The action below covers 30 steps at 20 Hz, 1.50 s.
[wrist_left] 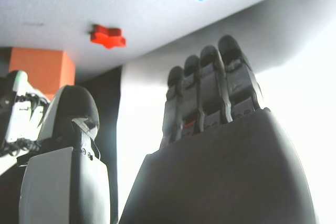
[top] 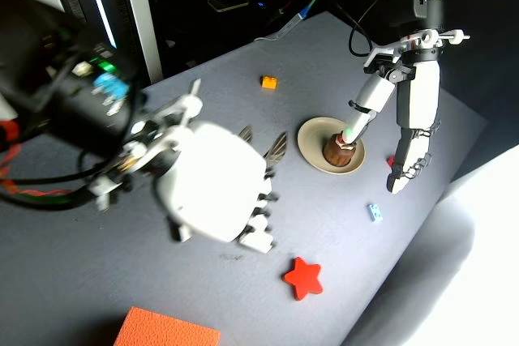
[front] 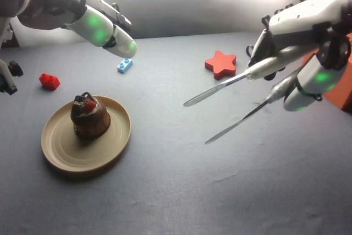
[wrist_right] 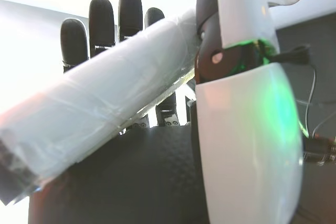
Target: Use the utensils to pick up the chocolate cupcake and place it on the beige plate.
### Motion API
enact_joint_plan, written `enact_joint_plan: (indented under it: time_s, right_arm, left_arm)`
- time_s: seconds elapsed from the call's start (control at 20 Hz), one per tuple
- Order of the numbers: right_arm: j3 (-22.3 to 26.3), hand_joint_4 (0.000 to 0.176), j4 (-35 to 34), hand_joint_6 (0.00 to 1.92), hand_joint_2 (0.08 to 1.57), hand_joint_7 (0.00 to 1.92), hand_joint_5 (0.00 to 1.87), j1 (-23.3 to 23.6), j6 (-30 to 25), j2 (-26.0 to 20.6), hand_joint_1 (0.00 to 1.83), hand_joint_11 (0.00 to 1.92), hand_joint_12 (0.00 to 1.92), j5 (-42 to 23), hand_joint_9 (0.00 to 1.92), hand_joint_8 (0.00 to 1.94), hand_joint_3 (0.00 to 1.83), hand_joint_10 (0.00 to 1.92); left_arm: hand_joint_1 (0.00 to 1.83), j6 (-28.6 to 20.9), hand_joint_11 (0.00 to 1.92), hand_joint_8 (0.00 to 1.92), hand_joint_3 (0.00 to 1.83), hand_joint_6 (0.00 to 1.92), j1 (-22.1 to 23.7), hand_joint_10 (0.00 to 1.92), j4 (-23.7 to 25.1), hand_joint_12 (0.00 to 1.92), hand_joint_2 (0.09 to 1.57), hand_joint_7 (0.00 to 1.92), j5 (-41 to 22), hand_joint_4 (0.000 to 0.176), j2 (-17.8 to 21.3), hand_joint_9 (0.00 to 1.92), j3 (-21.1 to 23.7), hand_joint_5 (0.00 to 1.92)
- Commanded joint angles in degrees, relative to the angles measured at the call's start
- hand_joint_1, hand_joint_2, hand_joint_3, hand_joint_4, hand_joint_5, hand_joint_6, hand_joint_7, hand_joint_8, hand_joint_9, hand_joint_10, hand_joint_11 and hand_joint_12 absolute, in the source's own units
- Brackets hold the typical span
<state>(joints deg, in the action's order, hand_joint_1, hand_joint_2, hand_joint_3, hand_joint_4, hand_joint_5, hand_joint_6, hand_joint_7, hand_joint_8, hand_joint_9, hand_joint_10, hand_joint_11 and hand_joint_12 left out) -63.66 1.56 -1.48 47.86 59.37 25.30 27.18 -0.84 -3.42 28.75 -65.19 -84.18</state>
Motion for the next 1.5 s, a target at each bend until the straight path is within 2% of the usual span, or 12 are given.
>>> enact_joint_plan:
  time_s: [0.0,0.3,0.4,0.55,0.7,0.8,0.9,1.0,1.45]
  right_arm:
    - [0.19,0.0,-0.33,0.01,1.03,0.71,0.73,0.73,-0.12,-0.29,1.05,0.15,1.46,-6.61,0.48,0.36,0.0,0.95]
    - [0.32,0.0,-0.32,0.02,1.03,0.73,0.76,-0.41,2.51,-2.34,1.06,0.17,1.47,-7.81,0.5,0.38,0.0,0.96]
    - [0.35,0.0,-0.33,0.02,1.03,0.74,0.79,-0.94,5.84,-3.47,1.07,0.17,1.44,-9.23,0.5,0.4,0.0,0.98]
    - [0.59,0.0,-0.34,0.02,1.03,0.72,0.8,-3.26,14.16,-6.01,1.07,0.2,1.4,-14.72,0.51,0.43,0.0,0.96]
    - [0.59,0.0,-0.35,0.01,1.04,0.72,0.79,-6.2,18.68,-7.99,1.05,0.19,1.4,-17.98,0.51,0.44,0.01,0.94]
    - [0.58,0.0,-0.35,0.0,1.04,0.7,0.77,-7.78,19.05,-8.74,1.07,0.22,1.4,-21.19,0.51,0.48,0.0,0.96]
    - [0.51,0.0,-0.35,0.0,1.04,0.68,0.75,-8.74,19.29,-9.01,1.08,0.23,1.4,-24.29,0.51,0.48,0.0,0.96]
    - [0.25,0.0,-0.34,0.01,1.03,0.72,0.79,-9.63,19.27,-9.01,1.09,0.24,1.4,-26.95,0.54,0.48,0.0,0.93]
    - [1.73,0.0,-0.35,0.01,1.01,0.75,0.83,-10.51,16.89,-8.44,1.09,0.26,1.37,-25.77,0.55,0.45,0.0,0.89]
  left_arm:
    - [0.6,0.01,0.0,0.0,0.0,0.0,0.25,0.0,-0.1,0.35,1.16,0.17,-4.42,0.0,0.86,0.16,0.19,0.17]
    - [0.58,-0.01,0.0,0.0,0.0,0.0,0.03,0.0,-0.05,0.3,1.18,0.15,-4.29,0.0,1.39,0.14,0.63,0.16]
    - [0.56,0.03,0.0,0.0,0.0,0.0,0.02,0.0,0.05,0.31,1.18,0.15,-4.45,0.0,1.53,0.15,0.76,0.16]
    - [0.58,-0.03,0.0,0.0,0.0,0.0,0.09,0.0,0.04,0.34,1.18,0.16,-4.25,0.0,1.46,0.15,0.63,0.16]
    - [0.56,-0.02,0.0,0.0,0.0,0.0,-0.04,0.01,0.0,0.36,1.17,0.16,-4.05,0.0,1.42,0.15,0.62,0.17]
    - [0.61,-0.04,0.0,0.01,0.0,0.01,-0.02,0.01,0.0,0.37,1.16,0.17,-3.93,0.0,1.4,0.16,0.58,0.18]
    - [0.58,-0.03,0.0,0.0,0.0,0.0,-0.03,0.0,0.0,0.3,1.18,0.16,-3.86,0.0,1.45,0.14,0.63,0.16]
    - [0.54,-0.06,0.0,0.0,0.0,0.0,-0.09,0.0,-0.01,0.35,1.18,0.18,-3.41,0.0,1.51,0.16,0.67,0.17]
    - [0.57,-0.73,0.0,0.0,0.0,0.0,0.06,0.0,-0.06,0.37,1.18,0.16,-2.88,0.0,1.71,0.16,0.72,0.17]
